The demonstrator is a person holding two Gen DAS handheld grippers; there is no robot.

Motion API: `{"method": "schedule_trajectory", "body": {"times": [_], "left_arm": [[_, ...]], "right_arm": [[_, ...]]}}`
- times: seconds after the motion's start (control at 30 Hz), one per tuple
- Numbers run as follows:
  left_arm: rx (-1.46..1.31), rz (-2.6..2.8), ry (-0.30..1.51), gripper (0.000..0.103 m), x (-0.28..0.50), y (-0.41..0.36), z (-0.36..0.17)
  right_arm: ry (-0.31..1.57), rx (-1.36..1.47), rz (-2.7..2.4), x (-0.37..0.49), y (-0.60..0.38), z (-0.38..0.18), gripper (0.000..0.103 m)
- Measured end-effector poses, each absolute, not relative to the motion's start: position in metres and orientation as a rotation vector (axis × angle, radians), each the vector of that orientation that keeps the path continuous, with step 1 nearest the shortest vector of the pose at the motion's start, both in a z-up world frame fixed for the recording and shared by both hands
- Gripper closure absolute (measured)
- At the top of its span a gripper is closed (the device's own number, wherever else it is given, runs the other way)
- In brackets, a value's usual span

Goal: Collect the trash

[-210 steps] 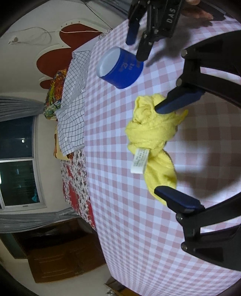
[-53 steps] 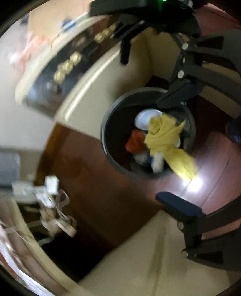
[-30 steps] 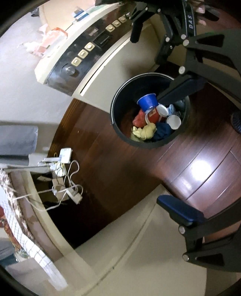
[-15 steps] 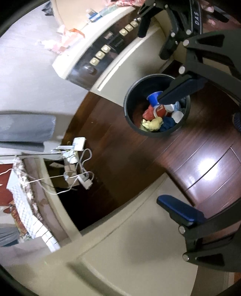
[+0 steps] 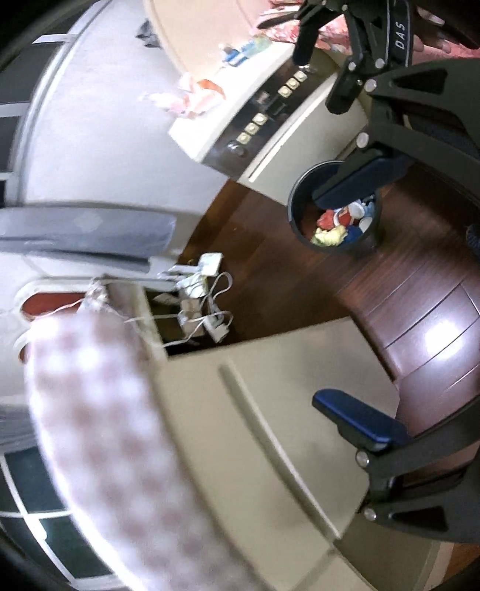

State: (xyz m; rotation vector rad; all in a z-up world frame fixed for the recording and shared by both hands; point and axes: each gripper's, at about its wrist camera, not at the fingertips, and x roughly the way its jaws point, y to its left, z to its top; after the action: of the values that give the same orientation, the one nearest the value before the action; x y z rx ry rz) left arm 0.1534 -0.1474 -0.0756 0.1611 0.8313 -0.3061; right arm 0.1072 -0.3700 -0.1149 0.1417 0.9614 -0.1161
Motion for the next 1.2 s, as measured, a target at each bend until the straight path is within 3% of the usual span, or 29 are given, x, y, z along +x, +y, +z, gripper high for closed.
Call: {"method": "schedule_trajectory", "body": {"times": [0.63,1.2], "left_arm": [[0.064,-0.192,0.695,0.004,0.092,-0.049,0.003],[0.047,-0.141,0.645,0.003,0.073,-0.024,0.020]], "right_arm": [[0.872,0.044,-0.050,0.060,-0.252,-0.022,0.000],[0.784,-0.014,-0.015,0.051,-0.227,0.023,0.000]]}}
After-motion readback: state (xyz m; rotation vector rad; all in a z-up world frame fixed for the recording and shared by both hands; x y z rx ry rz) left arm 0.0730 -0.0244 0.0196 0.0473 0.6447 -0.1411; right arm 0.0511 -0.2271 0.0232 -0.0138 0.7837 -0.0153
